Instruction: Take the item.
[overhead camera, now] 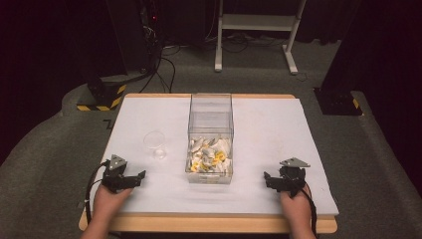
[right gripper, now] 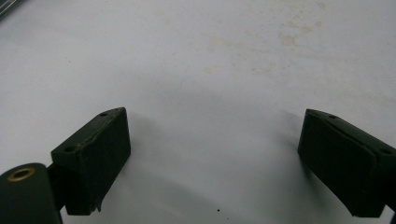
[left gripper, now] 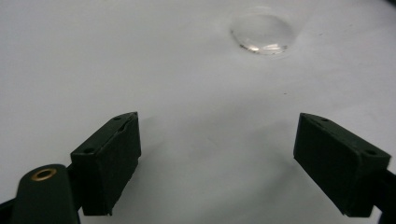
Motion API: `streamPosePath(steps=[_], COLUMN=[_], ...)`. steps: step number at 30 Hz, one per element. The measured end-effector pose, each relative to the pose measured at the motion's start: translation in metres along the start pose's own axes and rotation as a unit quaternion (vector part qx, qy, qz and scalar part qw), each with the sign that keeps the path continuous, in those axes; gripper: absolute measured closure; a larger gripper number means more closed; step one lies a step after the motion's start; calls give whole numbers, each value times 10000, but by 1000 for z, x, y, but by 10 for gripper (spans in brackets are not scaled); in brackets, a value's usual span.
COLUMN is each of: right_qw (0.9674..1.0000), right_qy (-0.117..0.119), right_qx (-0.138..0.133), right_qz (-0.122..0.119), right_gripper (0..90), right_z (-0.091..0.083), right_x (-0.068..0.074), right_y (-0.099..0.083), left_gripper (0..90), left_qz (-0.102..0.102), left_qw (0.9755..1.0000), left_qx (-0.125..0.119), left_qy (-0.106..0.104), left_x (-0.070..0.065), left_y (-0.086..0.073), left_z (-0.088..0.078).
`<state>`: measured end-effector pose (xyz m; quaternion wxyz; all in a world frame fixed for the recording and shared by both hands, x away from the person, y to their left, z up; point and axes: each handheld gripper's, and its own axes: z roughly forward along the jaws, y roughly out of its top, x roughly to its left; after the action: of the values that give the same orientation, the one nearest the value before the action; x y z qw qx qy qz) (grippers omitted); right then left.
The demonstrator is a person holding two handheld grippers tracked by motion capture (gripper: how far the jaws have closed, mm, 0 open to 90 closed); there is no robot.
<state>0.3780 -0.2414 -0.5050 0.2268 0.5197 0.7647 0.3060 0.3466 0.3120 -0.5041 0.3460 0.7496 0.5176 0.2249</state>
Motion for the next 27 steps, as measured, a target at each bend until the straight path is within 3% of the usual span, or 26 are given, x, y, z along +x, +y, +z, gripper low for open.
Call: streamPosePath(steps=[7, 14, 27], right_qw=[10000, 10000, 10000], right_qy=[1, 1, 0], right_qx=[1, 0, -1], right_qz=[0, -1, -2], right_gripper=[91, 91, 92], right_z=[0, 0, 0], right_x=[0, 0, 0], right_y=[0, 0, 0], left_gripper=[153, 157, 172], left_qz=[93, 171, 167], left_qw=[9998, 9995, 9985], left_qx=[-176, -198, -307], left_qy=[-91, -185, -417], left_x=[-6, -9, -15], left_y=[2, 3, 5], left_z=[-8, -8, -10])
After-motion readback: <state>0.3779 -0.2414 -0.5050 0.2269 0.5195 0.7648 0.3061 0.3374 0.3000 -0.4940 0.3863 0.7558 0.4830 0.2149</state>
